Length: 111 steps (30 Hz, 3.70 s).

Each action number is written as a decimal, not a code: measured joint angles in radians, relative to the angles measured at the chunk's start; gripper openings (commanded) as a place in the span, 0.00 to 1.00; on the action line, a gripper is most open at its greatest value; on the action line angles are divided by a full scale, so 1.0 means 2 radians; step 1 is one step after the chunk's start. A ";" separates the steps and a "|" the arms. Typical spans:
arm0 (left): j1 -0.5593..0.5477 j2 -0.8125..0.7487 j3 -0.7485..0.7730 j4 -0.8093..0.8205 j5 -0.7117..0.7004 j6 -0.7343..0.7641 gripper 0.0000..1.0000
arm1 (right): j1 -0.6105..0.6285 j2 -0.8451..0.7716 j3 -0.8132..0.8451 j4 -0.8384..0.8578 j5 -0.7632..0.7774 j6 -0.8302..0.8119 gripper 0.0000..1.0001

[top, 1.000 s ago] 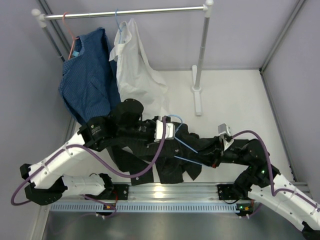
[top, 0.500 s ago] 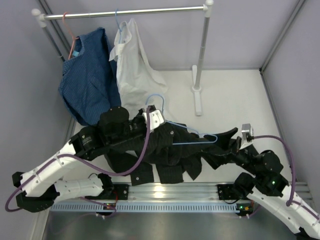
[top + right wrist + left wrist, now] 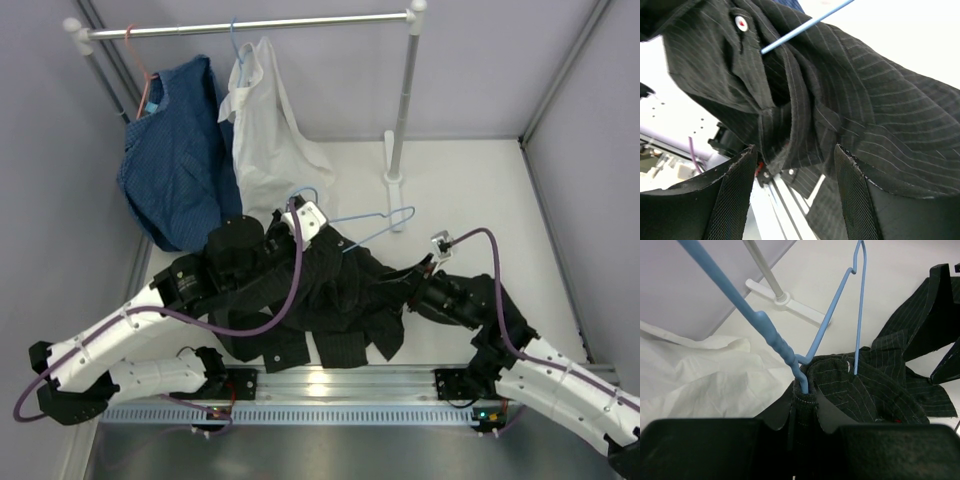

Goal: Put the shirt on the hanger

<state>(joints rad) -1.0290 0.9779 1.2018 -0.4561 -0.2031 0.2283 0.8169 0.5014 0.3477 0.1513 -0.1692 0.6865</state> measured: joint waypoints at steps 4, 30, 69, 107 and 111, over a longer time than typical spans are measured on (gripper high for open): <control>0.000 -0.014 -0.019 0.010 -0.005 -0.004 0.00 | 0.009 0.023 -0.011 0.046 -0.003 0.012 0.54; 0.000 -0.084 -0.075 0.041 -0.003 -0.014 0.00 | -0.044 0.115 0.074 -0.032 0.117 -0.039 0.00; -0.095 0.089 -0.089 0.011 -0.171 0.014 0.00 | -0.236 0.226 0.295 -0.336 -0.044 -0.160 0.00; 0.049 0.055 0.020 -0.048 0.399 -0.050 0.00 | 0.006 -0.010 0.388 -0.340 -0.121 -0.208 0.74; 0.049 0.078 0.021 -0.049 0.463 -0.052 0.00 | 0.006 0.083 0.388 -0.314 -0.160 -0.223 0.65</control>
<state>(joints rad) -0.9310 1.1332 1.2434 -0.5541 0.7219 0.1249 0.8291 0.6678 1.1244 -0.4774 -0.4889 0.2413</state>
